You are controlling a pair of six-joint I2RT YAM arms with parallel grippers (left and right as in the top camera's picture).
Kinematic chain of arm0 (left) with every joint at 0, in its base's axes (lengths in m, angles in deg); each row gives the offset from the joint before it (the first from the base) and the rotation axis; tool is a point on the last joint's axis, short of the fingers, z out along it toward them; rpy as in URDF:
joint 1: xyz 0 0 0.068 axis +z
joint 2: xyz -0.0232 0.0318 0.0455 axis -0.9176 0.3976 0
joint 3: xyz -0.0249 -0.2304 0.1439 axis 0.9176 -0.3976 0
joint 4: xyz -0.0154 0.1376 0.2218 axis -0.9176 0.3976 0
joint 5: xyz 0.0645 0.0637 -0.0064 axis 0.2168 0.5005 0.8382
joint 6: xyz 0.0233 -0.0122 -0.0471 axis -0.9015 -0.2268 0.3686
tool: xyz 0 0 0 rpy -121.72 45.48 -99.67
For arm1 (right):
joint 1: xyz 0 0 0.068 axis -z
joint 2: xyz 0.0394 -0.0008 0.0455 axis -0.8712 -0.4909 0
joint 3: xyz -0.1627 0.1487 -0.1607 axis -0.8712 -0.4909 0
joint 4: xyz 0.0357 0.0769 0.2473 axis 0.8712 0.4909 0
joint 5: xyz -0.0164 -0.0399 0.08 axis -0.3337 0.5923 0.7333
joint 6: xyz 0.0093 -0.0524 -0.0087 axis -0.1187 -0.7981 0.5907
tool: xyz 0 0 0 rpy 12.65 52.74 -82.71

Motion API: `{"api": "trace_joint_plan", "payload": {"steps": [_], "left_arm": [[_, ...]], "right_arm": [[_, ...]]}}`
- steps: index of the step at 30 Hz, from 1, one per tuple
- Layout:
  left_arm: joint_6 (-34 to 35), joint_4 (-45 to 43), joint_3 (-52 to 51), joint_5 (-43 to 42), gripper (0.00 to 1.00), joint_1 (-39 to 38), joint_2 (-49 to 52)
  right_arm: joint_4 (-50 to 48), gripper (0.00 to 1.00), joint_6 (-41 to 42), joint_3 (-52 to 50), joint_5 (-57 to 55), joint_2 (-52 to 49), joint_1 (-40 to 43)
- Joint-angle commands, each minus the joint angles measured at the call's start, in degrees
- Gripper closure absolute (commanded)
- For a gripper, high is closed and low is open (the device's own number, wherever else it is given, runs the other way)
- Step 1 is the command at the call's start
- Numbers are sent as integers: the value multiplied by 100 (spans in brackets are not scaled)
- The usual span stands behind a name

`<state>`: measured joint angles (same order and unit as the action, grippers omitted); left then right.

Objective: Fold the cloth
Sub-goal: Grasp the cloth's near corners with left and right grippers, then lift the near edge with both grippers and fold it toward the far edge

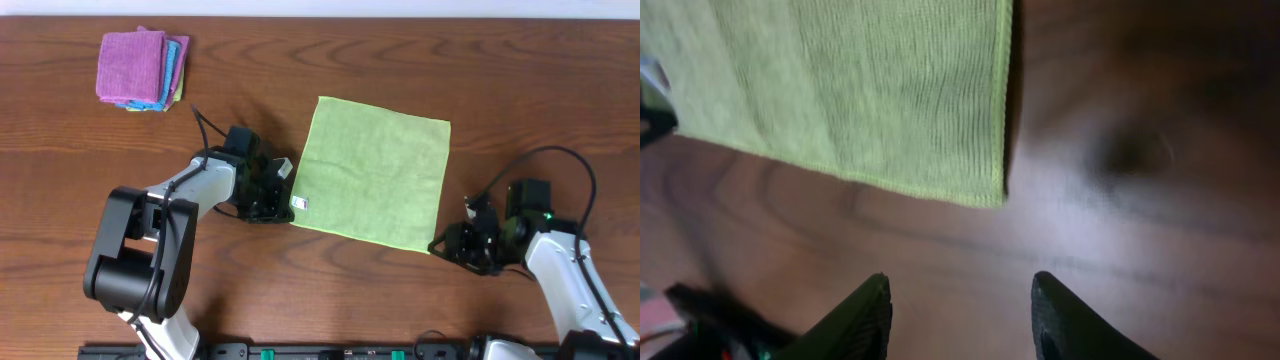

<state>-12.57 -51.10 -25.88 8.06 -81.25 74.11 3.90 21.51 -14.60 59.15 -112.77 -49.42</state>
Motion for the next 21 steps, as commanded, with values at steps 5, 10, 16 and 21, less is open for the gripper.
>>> {"api": "trace_joint_plan", "payload": {"steps": [5,10,16,21], "left_arm": [[50,20,-55,85,94,15,85],[50,20,-55,85,94,15,85],[52,20,-55,85,94,15,85],[72,20,-55,85,94,15,85]], "right_arm": [[-721,56,439,-529,240,-160,42],[-1139,58,533,-605,229,-632,37],[-1600,62,566,-603,227,-1187,37],[-1668,73,588,-603,197,-1368,37]]}}
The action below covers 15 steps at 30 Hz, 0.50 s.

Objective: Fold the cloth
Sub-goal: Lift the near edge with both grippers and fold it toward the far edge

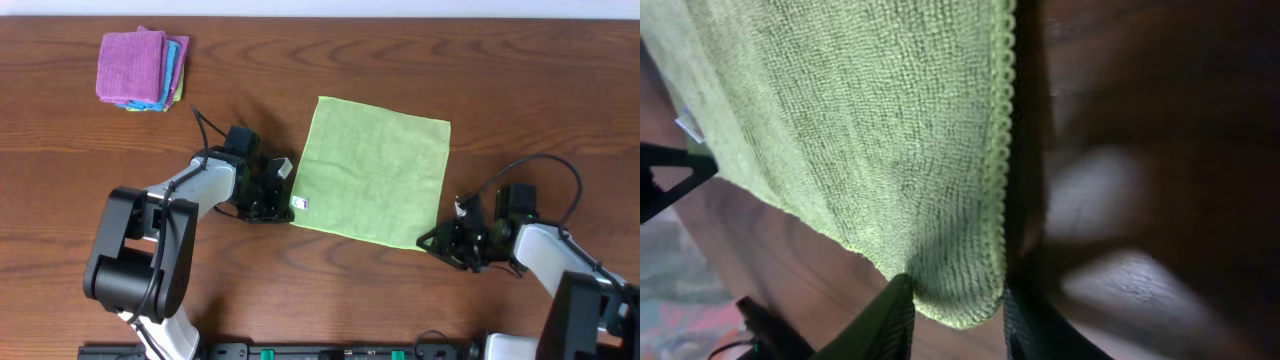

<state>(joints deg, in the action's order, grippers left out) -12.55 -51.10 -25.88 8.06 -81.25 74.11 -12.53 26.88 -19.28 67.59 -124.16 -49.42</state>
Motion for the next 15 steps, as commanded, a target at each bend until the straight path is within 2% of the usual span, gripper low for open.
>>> {"api": "trace_joint_plan", "payload": {"steps": [1,5,10,15], "left_arm": [[70,20,-55,85,94,15,85],[111,20,-44,83,94,15,85],[219,26,203,-310,95,138,83],[258,378,837,-612,94,245,83]], "right_arm": [[-37,77,50,-136,-647,-227,37],[-94,98,52,-136,-643,-227,37],[-39,99,50,22,-568,-205,37],[483,99,-68,782,-555,-101,37]]}}
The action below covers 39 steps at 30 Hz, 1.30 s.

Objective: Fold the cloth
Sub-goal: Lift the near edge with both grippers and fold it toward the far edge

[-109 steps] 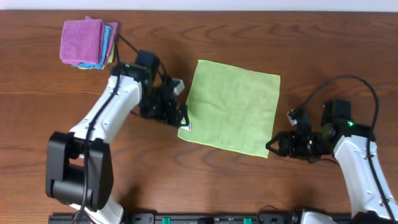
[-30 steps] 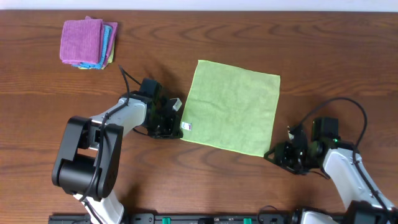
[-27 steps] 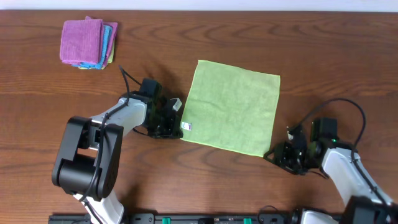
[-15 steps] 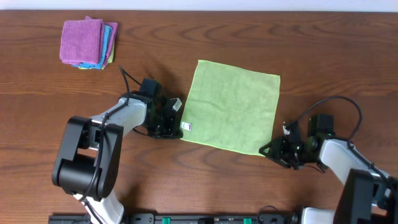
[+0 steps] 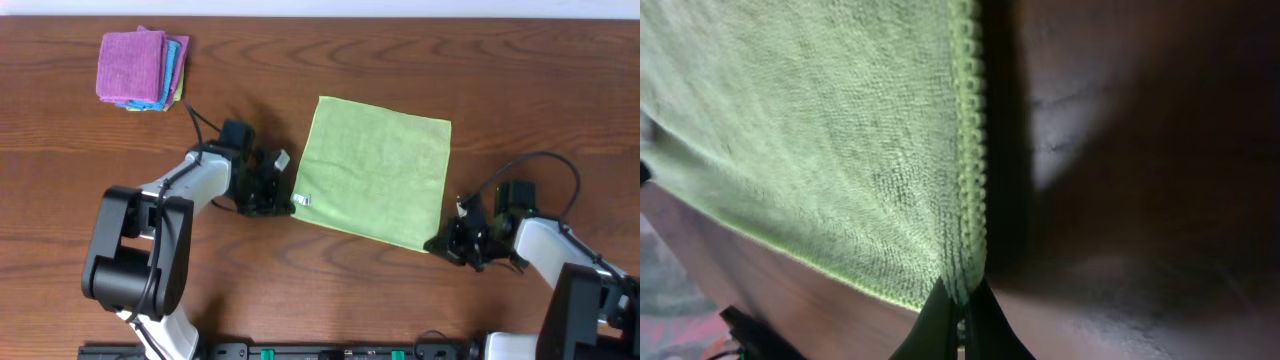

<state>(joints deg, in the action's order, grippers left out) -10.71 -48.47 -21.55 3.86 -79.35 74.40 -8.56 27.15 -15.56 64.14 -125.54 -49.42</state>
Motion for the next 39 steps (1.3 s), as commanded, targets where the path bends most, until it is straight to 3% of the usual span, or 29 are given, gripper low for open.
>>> {"api": "trace_joint_plan", "payload": {"steps": [1,9,18,26,33,39], "left_arm": [[72,197,542,-192,94,55,52],[74,101,1716,-55,95,-170,44],[892,-1204,1773,129,95,-214,487],[1491,-2518,2046,26,94,-52,1043],[1534,-2579,3165,-24,94,87,1818],[1600,-2275,4116,-595,95,131,2544]], "right_arm": [[162,99,-131,562,-210,72,37],[197,99,13,1464,-352,271,24],[-1440,99,654,1572,-354,-278,-50],[-1775,99,741,2520,-385,-1239,-175],[-2026,99,782,3512,-420,-2013,-197],[-1932,99,975,4022,-328,-2516,-243]]}}
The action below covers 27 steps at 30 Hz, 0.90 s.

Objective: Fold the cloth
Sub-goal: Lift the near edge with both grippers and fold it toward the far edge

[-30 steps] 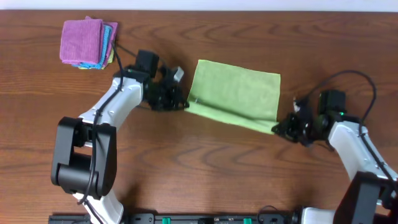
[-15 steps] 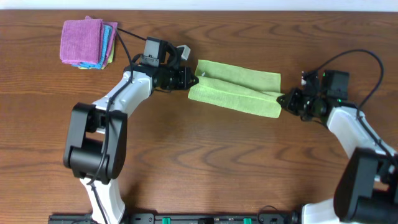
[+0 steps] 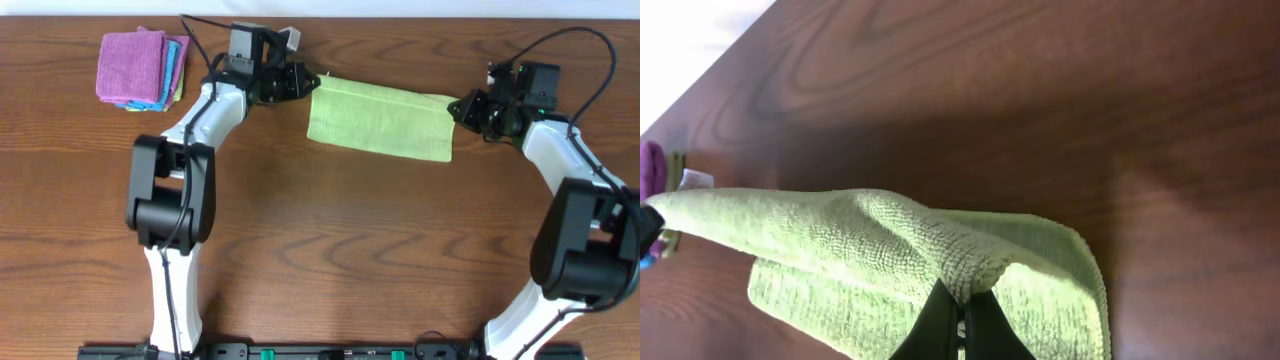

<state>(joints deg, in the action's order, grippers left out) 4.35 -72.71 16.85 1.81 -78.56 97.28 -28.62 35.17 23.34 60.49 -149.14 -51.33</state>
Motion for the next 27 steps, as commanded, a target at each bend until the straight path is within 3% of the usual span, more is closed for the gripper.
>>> {"api": "trace_joint_plan", "payload": {"steps": [1,8,19,20,21,22,23,25,27], "left_arm": [[90,247,278,-505,94,59,273],[-254,1803,278,-590,94,319,173],[-520,2317,278,-413,94,245,166],[-520,2315,278,-374,88,240,166],[-518,2315,278,-369,41,243,166],[-522,2317,278,-372,11,243,166],[-546,2319,278,-389,4,243,166],[-640,2371,286,-391,5,299,116],[-866,2524,337,-391,1,382,4]], "right_arm": [[164,99,175,131,83,-155,-61],[1329,99,140,142,243,-63,-68],[1731,98,55,142,44,-46,-28],[1714,99,55,142,-22,-46,-31],[1714,80,55,142,-101,-46,-31],[1714,54,55,142,-103,-46,-28],[1714,39,52,142,-103,-46,-17],[1714,22,44,175,-98,-33,48],[1720,29,-81,282,-94,13,136]]}}
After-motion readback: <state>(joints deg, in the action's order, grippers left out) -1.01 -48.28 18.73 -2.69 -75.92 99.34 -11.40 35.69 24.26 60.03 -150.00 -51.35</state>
